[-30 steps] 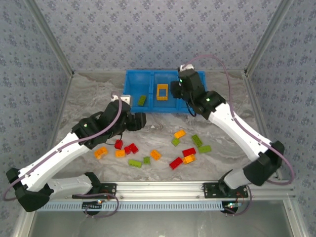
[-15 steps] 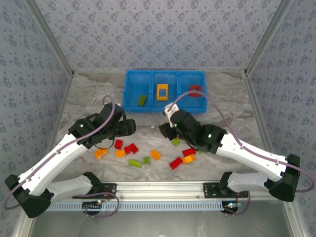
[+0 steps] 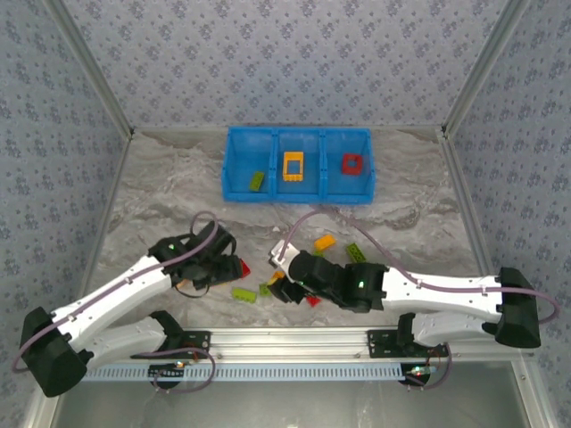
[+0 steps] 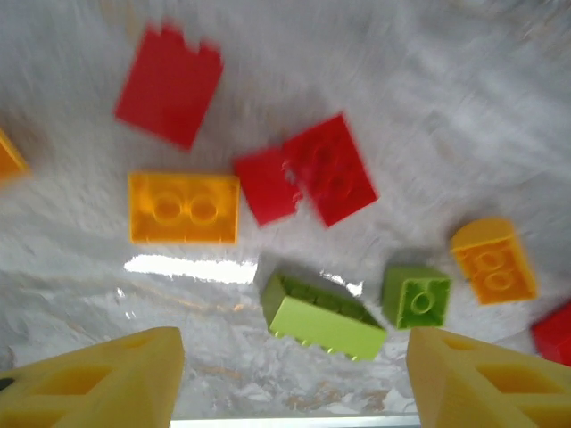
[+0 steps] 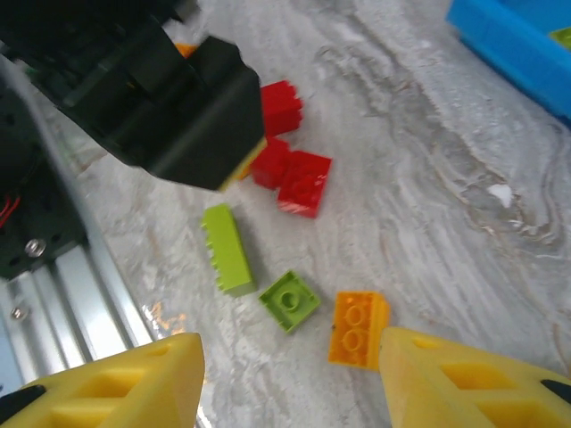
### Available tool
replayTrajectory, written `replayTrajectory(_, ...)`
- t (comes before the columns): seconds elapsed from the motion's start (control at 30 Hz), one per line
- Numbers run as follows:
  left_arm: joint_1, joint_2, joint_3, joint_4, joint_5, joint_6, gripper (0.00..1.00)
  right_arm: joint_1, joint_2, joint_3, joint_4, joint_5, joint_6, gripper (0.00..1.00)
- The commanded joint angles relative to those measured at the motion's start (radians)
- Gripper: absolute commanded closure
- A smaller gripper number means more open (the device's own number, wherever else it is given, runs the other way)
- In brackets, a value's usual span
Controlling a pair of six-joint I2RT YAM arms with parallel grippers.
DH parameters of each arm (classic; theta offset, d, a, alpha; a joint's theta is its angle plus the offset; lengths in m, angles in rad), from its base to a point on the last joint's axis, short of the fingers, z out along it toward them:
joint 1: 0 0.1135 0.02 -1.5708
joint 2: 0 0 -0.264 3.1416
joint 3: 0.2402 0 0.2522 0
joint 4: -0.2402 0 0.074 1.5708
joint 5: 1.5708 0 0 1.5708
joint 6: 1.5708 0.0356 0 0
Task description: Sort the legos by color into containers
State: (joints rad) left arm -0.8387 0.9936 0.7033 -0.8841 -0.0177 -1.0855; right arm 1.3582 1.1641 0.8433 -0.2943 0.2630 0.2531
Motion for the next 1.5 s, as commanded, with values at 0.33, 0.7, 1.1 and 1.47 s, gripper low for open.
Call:
replayTrajectory(0.33,-0.068,-0.127,-0.245,0.355,-0.045,-0.658,0.31,0.096,0.006,-0.072,0.081,-0.008,-0.034,0.36)
replayTrajectory(0.7,-0.123,-0.055,-0.26,0.383,-0.019,-0.791,0.36,0.104,0.019,-0.061,0.073,0.044,-0.013,0.36)
replayTrajectory(1.1,-0.172,0.062,-0.258,0.446,-0.046,-0.853,0.45,0.104,0.018,-0.06,0.07,0.058,0.0,0.37)
replayTrajectory(1.47,-0.173,0.052,-0.221,0.39,-0.107,-0.834,0.73,0.104,0.004,-0.056,0.057,0.086,0.001,0.37)
